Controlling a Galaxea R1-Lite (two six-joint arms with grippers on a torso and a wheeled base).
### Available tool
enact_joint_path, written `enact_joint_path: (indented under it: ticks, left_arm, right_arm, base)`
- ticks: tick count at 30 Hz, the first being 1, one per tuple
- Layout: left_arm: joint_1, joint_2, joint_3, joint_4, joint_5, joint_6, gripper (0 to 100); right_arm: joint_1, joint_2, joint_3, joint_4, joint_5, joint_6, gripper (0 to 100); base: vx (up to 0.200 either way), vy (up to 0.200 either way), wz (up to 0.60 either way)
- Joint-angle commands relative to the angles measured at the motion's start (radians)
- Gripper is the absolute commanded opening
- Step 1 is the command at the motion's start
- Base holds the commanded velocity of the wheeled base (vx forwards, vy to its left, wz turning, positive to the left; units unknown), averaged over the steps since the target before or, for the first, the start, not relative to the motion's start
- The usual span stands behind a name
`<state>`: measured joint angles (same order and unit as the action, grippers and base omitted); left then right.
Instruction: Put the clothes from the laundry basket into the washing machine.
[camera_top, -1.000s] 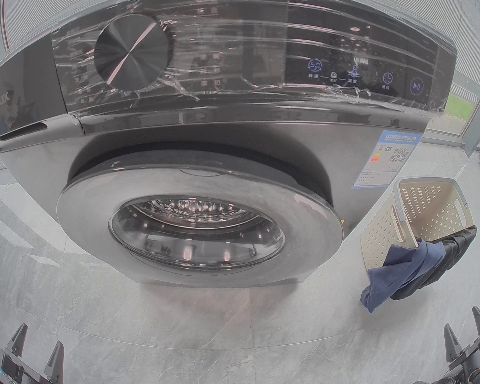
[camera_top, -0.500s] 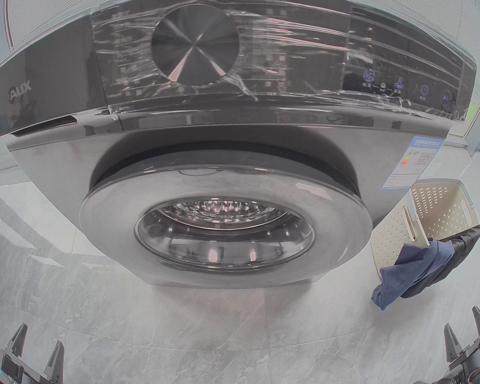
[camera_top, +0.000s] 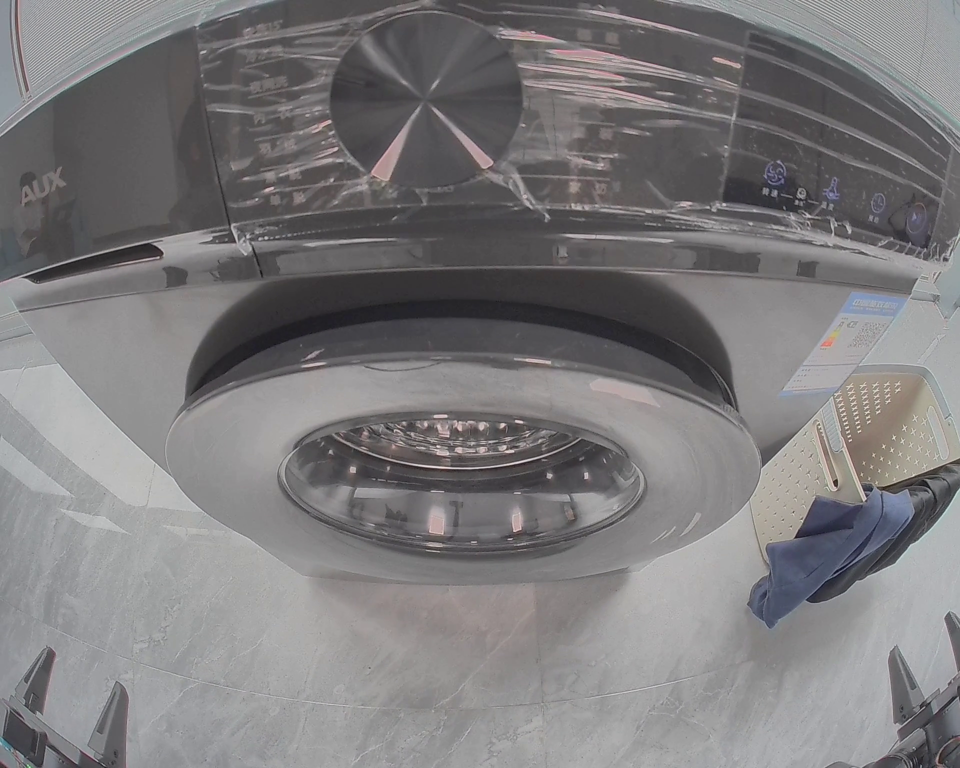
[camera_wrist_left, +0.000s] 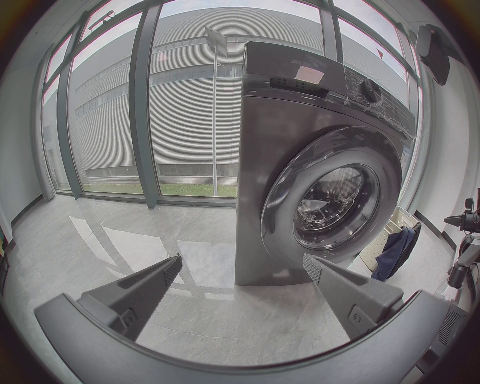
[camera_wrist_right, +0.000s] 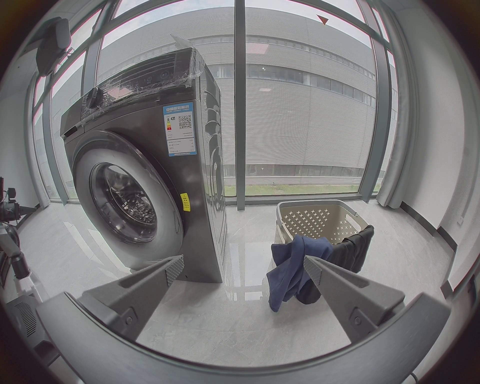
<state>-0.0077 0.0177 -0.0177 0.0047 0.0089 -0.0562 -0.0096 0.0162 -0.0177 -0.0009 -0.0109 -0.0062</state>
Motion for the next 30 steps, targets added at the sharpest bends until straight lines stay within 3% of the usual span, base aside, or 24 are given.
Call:
enact_joint_path:
  ticks: [1,5,10,14,15,16,20,22,23,26,30]
  left_arm:
    - [0.0,-0.013,0.016,0.0,0.0,-0.001,100]
    - [0.0,-0.013,0.016,0.0,0.0,-0.001,100]
    - [0.0,-0.013,0.016,0.0,0.0,-0.001,100]
    - [0.002,-0.013,0.016,0.0,0.0,-0.001,100]
    - [0.002,-0.013,0.016,0.0,0.0,-0.001,100]
    - [0.0,-0.013,0.016,0.0,0.0,-0.001,100]
    - [0.0,-0.013,0.016,0.0,0.0,-0.001,100]
    - [0.0,-0.013,0.016,0.0,0.0,-0.001,100]
    - [0.0,-0.013,0.016,0.0,0.0,-0.001,100]
    - [0.0,-0.013,0.016,0.0,0.0,-0.001,100]
    - [0.0,-0.013,0.016,0.0,0.0,-0.001,100]
  right_arm:
    - [0.0,-0.016,0.018,-0.001,0.002,0.003,100]
    - [0.002,-0.016,0.012,-0.019,0.006,0.005,100]
    - [0.01,0.065,-0.159,-0.048,0.012,0.032,100]
    - [0.028,0.269,-0.145,-0.051,0.138,0.052,100]
    - [0.028,0.269,-0.145,-0.051,0.138,0.052,100]
    - [0.031,0.392,-0.148,-0.062,0.196,0.078,100]
    - [0.076,0.596,-0.156,-0.172,0.258,0.057,100]
    - [0.103,0.656,-0.157,-0.225,0.256,0.045,100]
    - [0.155,0.754,-0.162,-0.32,0.247,0.038,100]
    - [0.227,0.869,-0.168,-0.449,0.221,0.043,100]
    - [0.382,1.03,-0.205,-0.558,0.164,0.089,100]
  base:
    - [0.0,0.0,0.0]
    - [0.0,0.0,0.0]
    - [0.0,0.0,0.0]
    - [0.0,0.0,0.0]
    - [0.0,0.0,0.0]
    - [0.0,0.0,0.0]
    - [0.0,0.0,0.0]
    - [0.0,0.0,0.0]
    - [0.0,0.0,0.0]
    - [0.0,0.0,0.0]
    - [0.0,0.0,0.0]
